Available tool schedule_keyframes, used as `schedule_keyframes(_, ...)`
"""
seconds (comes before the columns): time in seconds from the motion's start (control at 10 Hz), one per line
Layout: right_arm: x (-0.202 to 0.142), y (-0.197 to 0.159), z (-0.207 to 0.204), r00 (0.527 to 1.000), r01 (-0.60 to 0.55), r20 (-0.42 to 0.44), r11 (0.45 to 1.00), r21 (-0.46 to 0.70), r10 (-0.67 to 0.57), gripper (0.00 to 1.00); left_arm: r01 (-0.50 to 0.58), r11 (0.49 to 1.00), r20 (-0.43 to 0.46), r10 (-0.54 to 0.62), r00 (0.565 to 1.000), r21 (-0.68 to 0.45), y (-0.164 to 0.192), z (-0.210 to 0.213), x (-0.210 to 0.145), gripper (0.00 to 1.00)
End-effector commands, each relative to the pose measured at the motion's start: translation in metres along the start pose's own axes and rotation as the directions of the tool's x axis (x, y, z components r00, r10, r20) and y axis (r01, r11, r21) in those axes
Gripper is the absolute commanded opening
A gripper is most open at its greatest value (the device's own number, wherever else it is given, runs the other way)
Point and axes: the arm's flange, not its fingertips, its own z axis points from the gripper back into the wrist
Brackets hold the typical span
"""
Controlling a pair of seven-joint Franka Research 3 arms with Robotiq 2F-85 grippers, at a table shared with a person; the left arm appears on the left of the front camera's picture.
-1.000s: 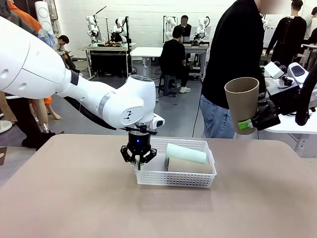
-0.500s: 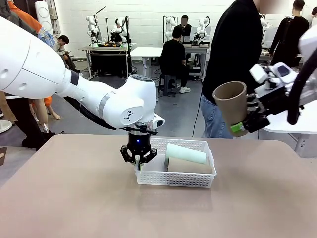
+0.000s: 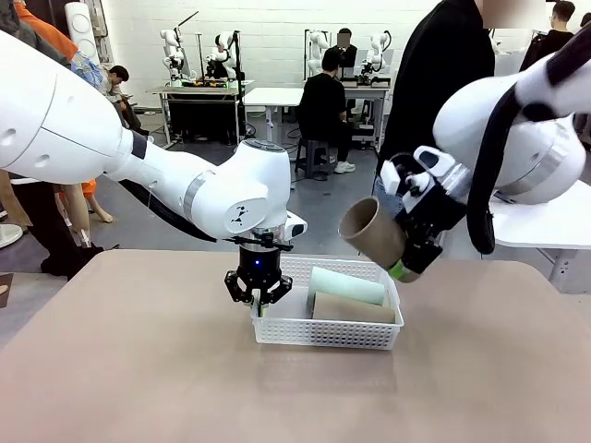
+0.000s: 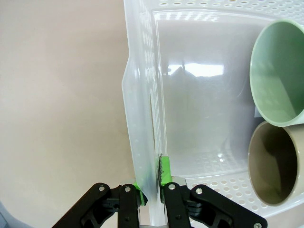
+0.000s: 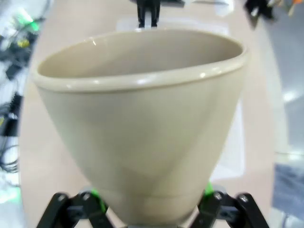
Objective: Clean and organize the cups into the basket.
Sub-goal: Pick up the Reusable plastic cup from the right side of the table and stack it inside the Organizing basket in the center of the table.
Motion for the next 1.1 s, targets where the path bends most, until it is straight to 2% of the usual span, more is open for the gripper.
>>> schedule_keyframes(0.0, 0.008, -0.018, -0.015, 0.989, 0.074, -0.13, 0.997, 0.023, -0.071, 0.79, 0.003, 1.0, 0.0, -0.003, 1.0, 0.001, 0.0, 0.0, -0.001, 0.0)
schedule_keyframes(0.5, 0.036, -0.024, -0.056, 0.956, 0.053, -0.291, 0.998, 0.029, -0.042, 0.79, 0.003, 1.0, 0.0, -0.003, 1.0, 0.001, 0.0, 0.0, -0.001, 0.0)
schedule_keyframes(0.7, 0.043, -0.03, -0.074, 0.954, 0.074, -0.296, 0.995, 0.073, -0.049, 0.79, 0.003, 1.0, 0.0, -0.003, 1.0, 0.001, 0.0, 0.0, -0.001, 0.0)
schedule_keyframes(0.9, 0.048, -0.034, -0.08, 0.952, 0.078, -0.301, 0.995, 0.062, -0.056, 0.79, 0.003, 1.0, 0.0, -0.003, 1.0, 0.001, 0.0, 0.0, -0.001, 0.0)
schedule_keyframes(1.0, 0.045, -0.035, -0.076, 0.966, 0.078, -0.252, 0.992, 0.102, -0.05, 0.79, 0.003, 1.0, 0.0, -0.003, 1.0, 0.001, 0.0, 0.0, -0.001, 0.0)
